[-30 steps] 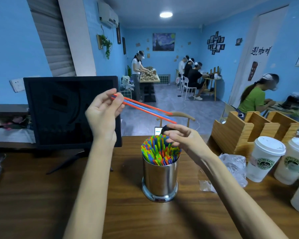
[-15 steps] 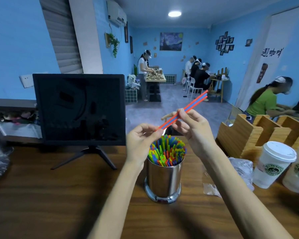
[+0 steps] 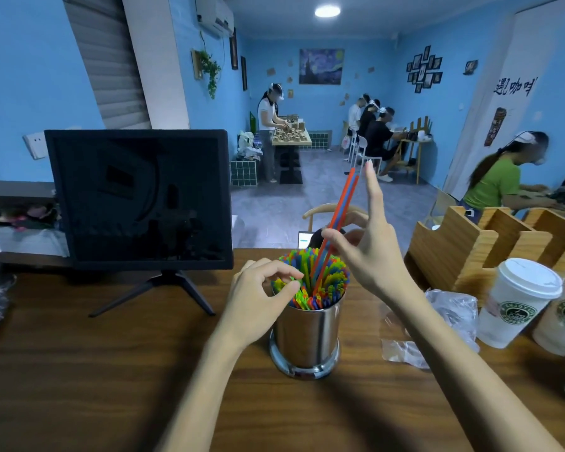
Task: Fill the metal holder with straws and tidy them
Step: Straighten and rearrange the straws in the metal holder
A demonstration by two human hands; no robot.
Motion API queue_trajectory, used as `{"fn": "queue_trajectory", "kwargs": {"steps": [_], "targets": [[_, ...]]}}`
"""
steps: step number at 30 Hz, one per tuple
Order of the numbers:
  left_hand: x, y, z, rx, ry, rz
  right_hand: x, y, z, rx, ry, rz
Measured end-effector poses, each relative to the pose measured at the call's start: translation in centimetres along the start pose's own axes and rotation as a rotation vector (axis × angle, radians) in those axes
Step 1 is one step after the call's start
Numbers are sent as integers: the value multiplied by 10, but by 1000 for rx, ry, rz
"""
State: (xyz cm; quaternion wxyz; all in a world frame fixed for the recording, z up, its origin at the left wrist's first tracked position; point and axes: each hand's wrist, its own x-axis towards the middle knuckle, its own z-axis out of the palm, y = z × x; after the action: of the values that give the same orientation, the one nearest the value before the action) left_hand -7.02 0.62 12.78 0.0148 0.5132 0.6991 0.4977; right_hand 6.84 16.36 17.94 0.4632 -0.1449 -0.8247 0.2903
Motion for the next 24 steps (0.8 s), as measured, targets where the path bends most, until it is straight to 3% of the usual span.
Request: {"fn": "queue_trajectory", "kwargs": {"steps": [7, 15, 24], "targets": [[-8, -6, -2, 151, -105, 42, 1, -6, -5, 87, 79, -16], [-3, -5, -3, 168, -66, 16, -15, 14, 17, -9, -182, -44], [-3, -4, 0, 66, -50, -51, -19, 20, 20, -91, -167, -88]]}}
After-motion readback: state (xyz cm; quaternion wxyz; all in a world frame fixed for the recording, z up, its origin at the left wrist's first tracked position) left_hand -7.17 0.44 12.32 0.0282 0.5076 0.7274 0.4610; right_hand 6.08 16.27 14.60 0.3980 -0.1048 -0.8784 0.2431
